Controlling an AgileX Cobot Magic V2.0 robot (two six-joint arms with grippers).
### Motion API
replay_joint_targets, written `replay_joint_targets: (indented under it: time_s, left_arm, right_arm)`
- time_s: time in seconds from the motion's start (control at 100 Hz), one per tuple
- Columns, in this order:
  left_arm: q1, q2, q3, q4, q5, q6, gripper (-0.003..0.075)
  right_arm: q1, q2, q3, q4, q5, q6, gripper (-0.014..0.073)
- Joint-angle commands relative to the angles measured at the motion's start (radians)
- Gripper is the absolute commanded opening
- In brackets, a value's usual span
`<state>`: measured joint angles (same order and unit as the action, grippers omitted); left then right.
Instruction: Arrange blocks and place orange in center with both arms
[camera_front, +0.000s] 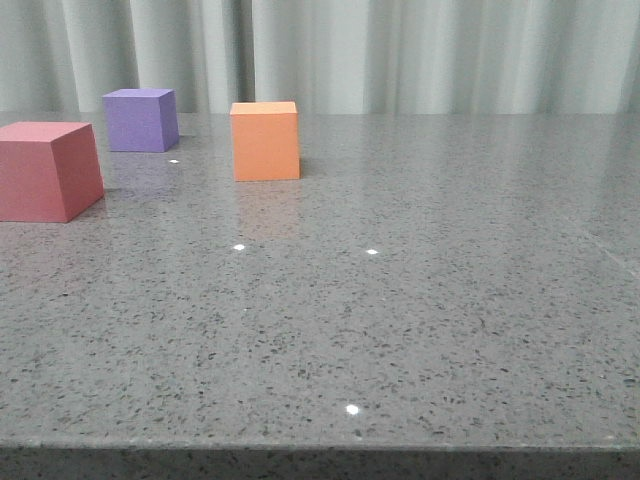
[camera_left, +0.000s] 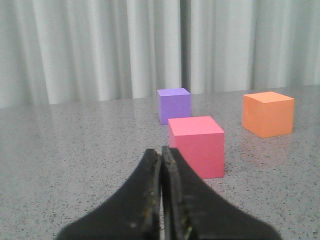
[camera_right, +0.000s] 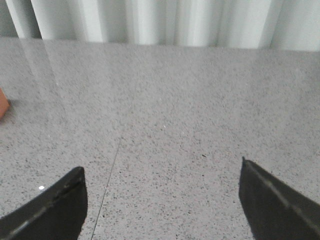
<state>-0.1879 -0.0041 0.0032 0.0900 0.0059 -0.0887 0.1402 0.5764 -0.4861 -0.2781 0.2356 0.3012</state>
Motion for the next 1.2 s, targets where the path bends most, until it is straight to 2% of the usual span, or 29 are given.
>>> replay_joint_targets:
  time_s: [0.0, 0.15, 0.27, 0.53, 0.65, 1.19]
  left_arm:
    - [0.003, -0.037, 0.043, -0.006, -0.073, -0.005, -0.002]
    - [0.003, -0.037, 0.043, -0.006, -0.073, -0.005, -0.002]
    - [0.003, -0.037, 0.043, -0.006, -0.073, -0.005, -0.002]
    - [0.003, -0.037, 0.043, -0.006, -0.073, -0.005, -0.002]
    - [0.003, -0.037, 0.043, -0.006, -0.073, -0.005, -0.002]
    - [0.003, -0.037, 0.043, -0.006, -0.073, -0.005, -0.002]
  right_arm:
    - [-0.009, -0.018, 0.0, -0.013, -0.106, 0.003, 0.0612]
    - [-0.009, -0.018, 0.011, -0.014, -0.107, 0.002, 0.0608]
    - [-0.009, -0.018, 0.011, -0.014, -0.119, 0.002, 0.0519]
    - [-0.009, -0.018, 0.011, -0.014, -0.131, 0.002, 0.0043]
    - [-0.009, -0.018, 0.011, -0.014, -0.131, 0.002, -0.0109]
    - [-0.009, -0.018, 0.011, -0.014, -0.131, 0.002, -0.011]
